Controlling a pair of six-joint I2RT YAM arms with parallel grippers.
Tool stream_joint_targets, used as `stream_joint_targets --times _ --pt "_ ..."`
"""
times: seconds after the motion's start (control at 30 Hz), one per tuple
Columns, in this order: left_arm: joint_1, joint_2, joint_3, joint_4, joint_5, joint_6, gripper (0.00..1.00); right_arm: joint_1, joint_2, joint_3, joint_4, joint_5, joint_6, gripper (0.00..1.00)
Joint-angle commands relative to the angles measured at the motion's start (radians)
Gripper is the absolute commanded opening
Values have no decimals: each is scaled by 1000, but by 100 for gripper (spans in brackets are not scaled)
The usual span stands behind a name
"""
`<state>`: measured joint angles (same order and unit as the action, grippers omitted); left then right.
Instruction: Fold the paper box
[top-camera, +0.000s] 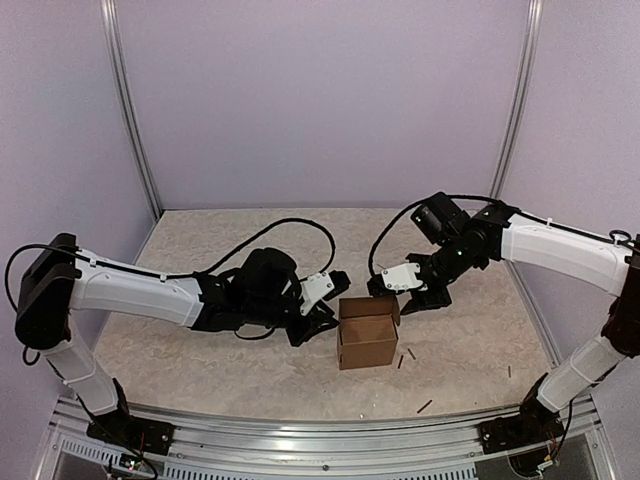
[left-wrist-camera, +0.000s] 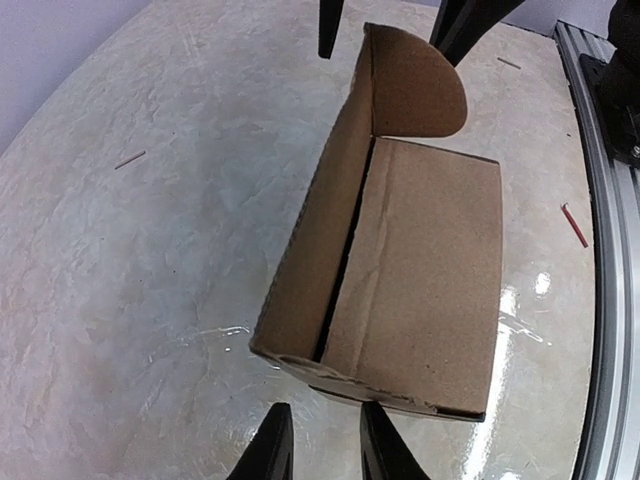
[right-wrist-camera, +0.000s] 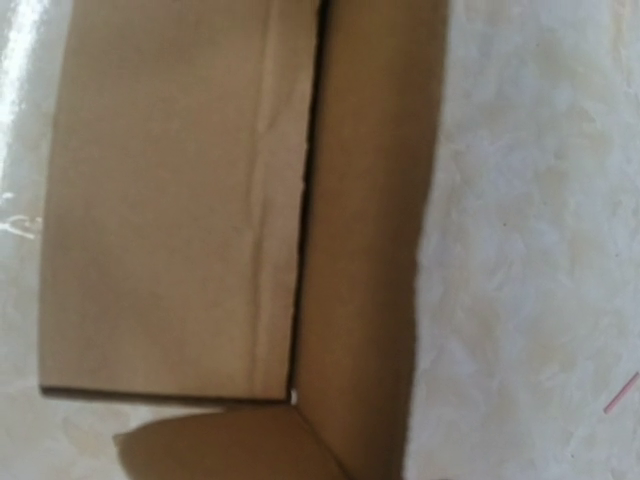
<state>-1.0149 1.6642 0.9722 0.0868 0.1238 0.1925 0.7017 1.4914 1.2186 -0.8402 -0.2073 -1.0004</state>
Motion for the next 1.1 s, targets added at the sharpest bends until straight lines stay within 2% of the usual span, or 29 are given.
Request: stream_joint_targets --times 0.0,0.43,0.8,1.07 --pt "5 24 39 -2 37 25 23 11 8 25 -28 -29 0 44" --pt "1 45 65 -16 17 19 23 35 -17 14 -42 -11 60 42" --pt "-19 4 22 -26 -28 -39 23 39 -85 -22 -56 -17 133 43" --pt "-43 -167 -107 55 -24 -179 33 41 -133 -76 -21 5 176 44"
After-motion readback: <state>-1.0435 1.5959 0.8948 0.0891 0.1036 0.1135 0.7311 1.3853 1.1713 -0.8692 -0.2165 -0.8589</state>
